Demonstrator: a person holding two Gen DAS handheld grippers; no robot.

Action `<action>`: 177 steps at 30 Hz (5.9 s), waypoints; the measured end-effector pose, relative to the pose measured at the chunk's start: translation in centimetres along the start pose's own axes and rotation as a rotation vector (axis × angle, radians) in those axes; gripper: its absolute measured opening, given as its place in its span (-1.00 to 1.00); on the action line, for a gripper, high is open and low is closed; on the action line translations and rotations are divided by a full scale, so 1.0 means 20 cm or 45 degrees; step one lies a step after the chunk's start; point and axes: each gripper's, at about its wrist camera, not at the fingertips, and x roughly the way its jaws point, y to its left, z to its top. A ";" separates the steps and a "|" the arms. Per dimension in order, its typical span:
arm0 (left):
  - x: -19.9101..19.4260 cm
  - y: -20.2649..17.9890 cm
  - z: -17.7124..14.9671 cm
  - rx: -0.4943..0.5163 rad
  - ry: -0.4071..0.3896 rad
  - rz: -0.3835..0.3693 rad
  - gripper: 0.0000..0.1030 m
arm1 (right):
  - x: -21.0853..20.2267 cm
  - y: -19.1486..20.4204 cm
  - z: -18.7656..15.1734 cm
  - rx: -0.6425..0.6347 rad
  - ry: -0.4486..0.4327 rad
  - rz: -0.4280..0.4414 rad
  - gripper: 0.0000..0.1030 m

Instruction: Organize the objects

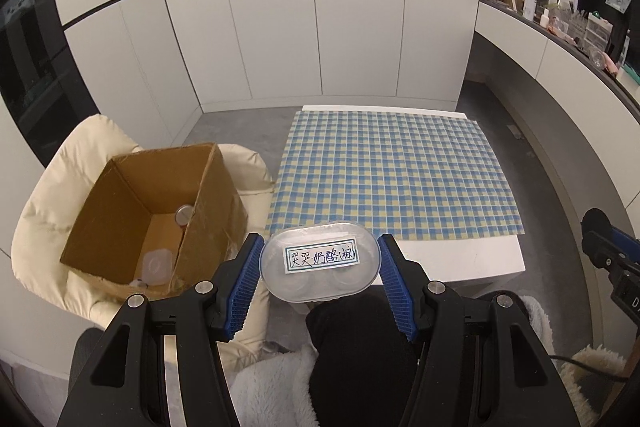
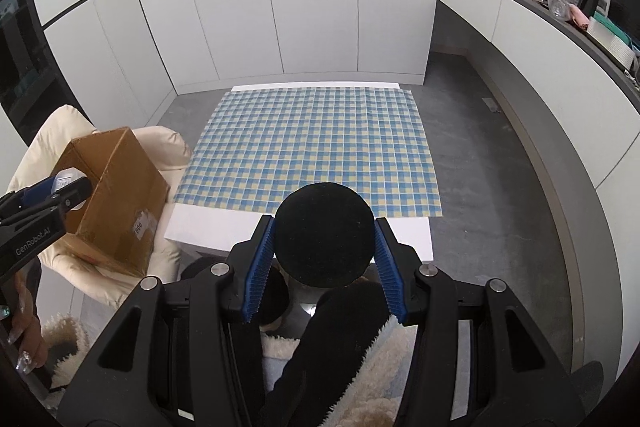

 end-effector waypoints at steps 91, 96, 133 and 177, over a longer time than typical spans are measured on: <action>-0.10 1.03 -0.49 -0.577 0.157 0.350 0.13 | 0.09 1.32 -0.17 -0.715 0.137 0.563 -0.01; -0.09 1.06 -0.46 -0.589 0.140 0.362 0.13 | 0.11 1.37 -0.14 -0.728 0.126 0.565 -0.01; 0.45 1.69 -0.10 -0.850 0.135 0.509 0.13 | 0.62 2.25 0.31 -0.918 0.098 0.650 -0.01; 0.64 1.68 -0.15 -0.922 0.168 0.391 0.92 | 0.92 2.23 0.27 -0.824 0.237 0.629 0.92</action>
